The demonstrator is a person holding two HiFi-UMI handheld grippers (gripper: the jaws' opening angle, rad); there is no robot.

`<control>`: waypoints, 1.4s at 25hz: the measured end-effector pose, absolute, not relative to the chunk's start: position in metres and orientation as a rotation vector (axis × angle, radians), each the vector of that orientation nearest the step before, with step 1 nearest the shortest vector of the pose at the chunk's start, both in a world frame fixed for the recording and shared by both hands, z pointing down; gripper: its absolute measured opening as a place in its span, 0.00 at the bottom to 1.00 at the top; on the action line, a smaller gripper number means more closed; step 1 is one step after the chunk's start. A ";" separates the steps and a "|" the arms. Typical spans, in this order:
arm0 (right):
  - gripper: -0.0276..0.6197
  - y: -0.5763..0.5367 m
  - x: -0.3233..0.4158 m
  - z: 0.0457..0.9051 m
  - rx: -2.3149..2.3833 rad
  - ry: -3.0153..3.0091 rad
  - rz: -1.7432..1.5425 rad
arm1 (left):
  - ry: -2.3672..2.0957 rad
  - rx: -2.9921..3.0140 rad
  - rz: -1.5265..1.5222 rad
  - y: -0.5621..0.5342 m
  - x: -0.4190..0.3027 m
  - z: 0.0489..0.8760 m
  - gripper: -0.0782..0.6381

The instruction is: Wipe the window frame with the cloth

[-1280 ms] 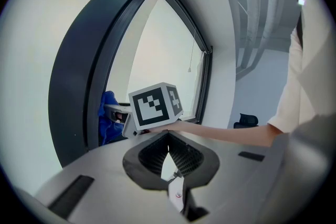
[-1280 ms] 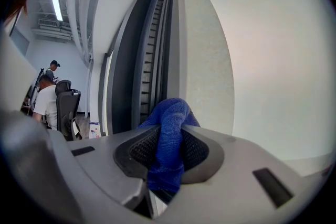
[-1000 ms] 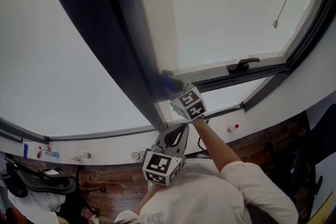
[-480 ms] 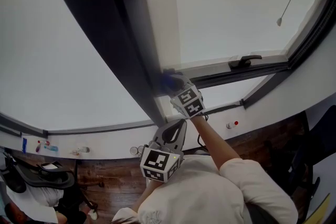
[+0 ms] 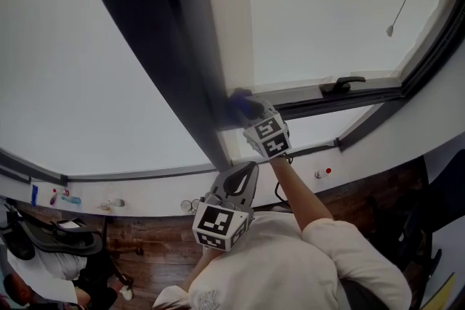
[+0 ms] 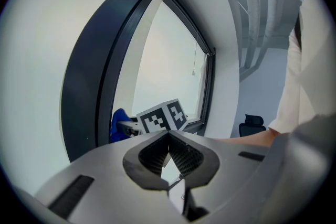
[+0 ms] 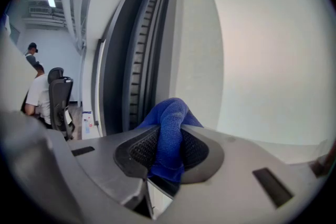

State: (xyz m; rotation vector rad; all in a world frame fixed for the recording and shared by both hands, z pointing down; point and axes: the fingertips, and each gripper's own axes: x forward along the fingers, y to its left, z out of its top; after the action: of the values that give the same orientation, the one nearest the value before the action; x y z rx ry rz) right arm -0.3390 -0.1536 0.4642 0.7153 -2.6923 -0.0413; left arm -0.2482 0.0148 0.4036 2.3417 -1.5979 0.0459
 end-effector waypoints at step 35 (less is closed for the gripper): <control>0.18 -0.174 -0.352 0.489 0.689 -2.508 -0.336 | -1.655 2.245 0.050 0.020 -0.257 0.416 0.12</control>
State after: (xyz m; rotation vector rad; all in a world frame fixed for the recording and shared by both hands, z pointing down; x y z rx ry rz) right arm -0.3520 -0.1745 0.4893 0.6893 -2.5083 -0.3363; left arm -0.2575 0.0204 0.4155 2.2453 -1.6552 0.0504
